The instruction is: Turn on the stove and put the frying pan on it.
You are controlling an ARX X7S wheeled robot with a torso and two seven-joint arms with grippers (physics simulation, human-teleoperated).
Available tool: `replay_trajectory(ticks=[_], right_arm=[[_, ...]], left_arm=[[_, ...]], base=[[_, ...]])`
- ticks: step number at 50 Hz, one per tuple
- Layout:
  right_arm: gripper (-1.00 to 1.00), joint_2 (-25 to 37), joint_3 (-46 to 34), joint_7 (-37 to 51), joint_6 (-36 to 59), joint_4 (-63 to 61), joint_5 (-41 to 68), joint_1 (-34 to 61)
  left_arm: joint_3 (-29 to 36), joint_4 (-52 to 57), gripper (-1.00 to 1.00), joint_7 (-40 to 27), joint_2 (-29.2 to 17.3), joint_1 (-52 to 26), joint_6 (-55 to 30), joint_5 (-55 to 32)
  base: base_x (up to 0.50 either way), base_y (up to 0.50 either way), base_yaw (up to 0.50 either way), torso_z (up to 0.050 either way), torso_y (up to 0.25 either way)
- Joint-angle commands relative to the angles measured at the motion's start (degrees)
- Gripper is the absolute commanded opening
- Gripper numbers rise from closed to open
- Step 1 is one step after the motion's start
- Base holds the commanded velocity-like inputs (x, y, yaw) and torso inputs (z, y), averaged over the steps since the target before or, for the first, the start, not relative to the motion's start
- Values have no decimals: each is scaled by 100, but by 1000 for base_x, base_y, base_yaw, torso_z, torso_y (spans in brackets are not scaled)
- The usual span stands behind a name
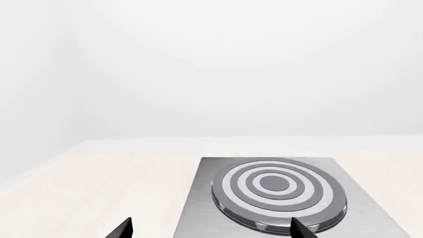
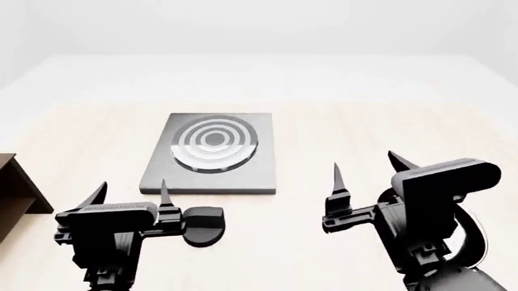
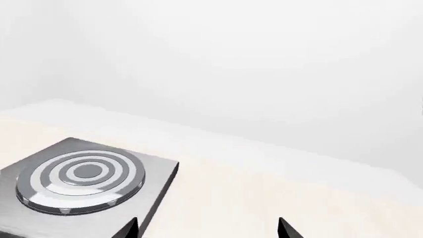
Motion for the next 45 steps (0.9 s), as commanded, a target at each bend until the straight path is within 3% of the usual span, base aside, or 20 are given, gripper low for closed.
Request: replay_trajectory(ticks=[1,3,4,5,10,16,18,23,45], right_arm=[[100,682,655,-95,2432,-700,1137,1394],[100,1018,550,-218,2836,-728,1288,1740],[100,877,976,-508,3463,-677,1879,1906],[100,1009,908,-540,3672,-673,2150,2022],[100,2162,-406,-989,3338,-674,1950,2374],[100,2819,-1271,-1027,3665,235,2003,2951],[100,2878,-1167,-1092,3657,494,2185,3005],[100,3397,-2105,-900,3565,1196,2346,3331],[100,4094,-3138,-876,3203,1591,2362,2827]], left_arm=[[-119,5,100,3,-38,60,92,-119],[-131,-7,100,-13,-46,68,112,-110],[-132,1,100,-20,-50,73,107,-110],[-128,-11,100,-24,-52,73,119,-103],[-79,-56,100,-38,-55,63,158,-66],[-12,-165,100,-31,-90,99,321,28],[-5,-167,100,-37,-95,98,330,30],[24,-202,100,-51,-106,96,341,45],[120,-268,100,-88,-159,114,382,51]], base=[[0,0,0,0,0],[0,0,0,0,0],[0,0,0,0,0],[0,0,0,0,0],[0,0,0,0,0],[0,0,0,0,0],[0,0,0,0,0],[0,0,0,0,0],[0,0,0,0,0]])
